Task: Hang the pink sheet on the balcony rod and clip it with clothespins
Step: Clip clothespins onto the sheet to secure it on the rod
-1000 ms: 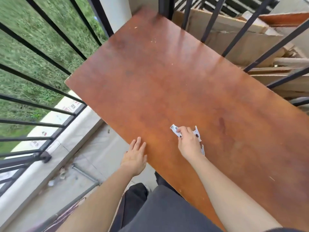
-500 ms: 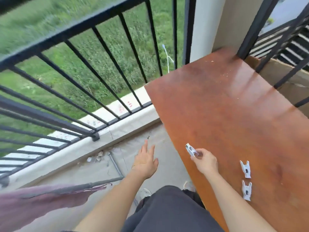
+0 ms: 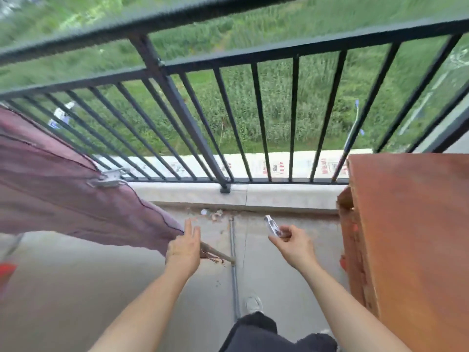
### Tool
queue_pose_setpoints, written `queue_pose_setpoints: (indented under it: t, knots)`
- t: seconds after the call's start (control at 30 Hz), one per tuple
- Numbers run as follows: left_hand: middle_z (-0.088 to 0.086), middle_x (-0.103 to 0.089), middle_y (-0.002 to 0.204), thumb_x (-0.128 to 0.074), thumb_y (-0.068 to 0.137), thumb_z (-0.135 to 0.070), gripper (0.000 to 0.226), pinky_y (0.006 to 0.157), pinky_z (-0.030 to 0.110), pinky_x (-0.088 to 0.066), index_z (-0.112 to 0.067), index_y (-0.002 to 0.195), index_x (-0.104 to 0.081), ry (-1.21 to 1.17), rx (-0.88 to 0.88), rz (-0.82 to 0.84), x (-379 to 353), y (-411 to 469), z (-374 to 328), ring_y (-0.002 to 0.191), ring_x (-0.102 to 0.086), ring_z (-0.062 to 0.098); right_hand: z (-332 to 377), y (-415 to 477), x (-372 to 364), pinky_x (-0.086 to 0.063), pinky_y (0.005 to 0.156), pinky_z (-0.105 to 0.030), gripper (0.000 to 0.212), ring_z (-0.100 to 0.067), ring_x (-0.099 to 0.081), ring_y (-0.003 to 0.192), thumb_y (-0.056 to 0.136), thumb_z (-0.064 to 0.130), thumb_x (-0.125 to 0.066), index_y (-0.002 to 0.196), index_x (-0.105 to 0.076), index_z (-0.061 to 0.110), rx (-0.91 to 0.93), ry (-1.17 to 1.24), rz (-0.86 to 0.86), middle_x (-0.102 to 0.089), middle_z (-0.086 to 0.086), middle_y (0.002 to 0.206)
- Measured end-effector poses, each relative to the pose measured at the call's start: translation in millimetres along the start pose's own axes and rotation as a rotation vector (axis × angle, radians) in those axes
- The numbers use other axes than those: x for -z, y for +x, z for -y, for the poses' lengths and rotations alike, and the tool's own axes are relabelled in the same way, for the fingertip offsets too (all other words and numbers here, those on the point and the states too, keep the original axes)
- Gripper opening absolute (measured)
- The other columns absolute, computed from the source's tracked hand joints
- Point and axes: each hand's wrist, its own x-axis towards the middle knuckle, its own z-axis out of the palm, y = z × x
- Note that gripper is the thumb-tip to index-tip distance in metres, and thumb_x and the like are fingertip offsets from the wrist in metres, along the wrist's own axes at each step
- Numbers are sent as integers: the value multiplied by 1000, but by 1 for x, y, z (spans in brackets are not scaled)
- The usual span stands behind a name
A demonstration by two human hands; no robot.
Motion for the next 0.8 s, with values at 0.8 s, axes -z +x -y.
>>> queue_pose_setpoints:
  t: [0.8]
  knots:
    - [2, -59, 130, -45, 96, -13, 33, 97, 37, -38, -20, 123, -62, 501, -304, 53, 44, 89, 58, 123, -50, 24, 32, -16, -80, -52, 82, -25, 30, -5, -63, 85, 78, 38, -72, 107, -69, 34, -22, -39, 76, -66, 12, 93]
